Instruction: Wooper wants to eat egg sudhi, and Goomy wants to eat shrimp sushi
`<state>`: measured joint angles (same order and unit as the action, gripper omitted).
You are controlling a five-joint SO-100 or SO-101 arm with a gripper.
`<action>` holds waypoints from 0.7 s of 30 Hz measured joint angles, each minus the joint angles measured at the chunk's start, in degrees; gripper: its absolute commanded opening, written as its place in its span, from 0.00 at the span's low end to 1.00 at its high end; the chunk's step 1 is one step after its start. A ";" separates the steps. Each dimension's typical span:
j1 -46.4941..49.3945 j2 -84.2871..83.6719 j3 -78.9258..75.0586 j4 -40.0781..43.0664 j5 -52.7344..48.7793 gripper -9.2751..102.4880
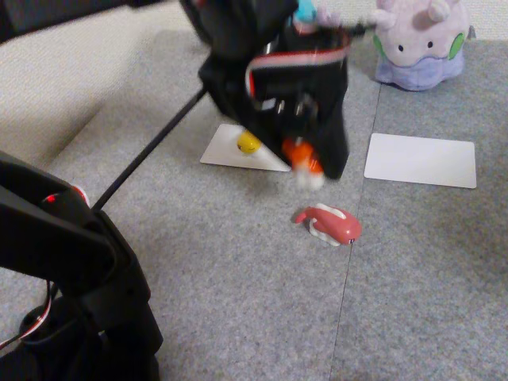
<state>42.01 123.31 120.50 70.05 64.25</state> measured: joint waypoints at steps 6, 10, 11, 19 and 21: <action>-3.96 0.00 -10.02 3.69 0.62 0.12; -5.71 -3.69 -16.08 3.87 3.08 0.12; -5.98 -5.54 -17.93 3.87 3.52 0.12; -6.15 -25.31 -34.80 4.04 4.83 0.12; -6.15 -29.79 -39.46 4.13 4.83 0.12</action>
<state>35.86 93.52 81.04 74.18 69.08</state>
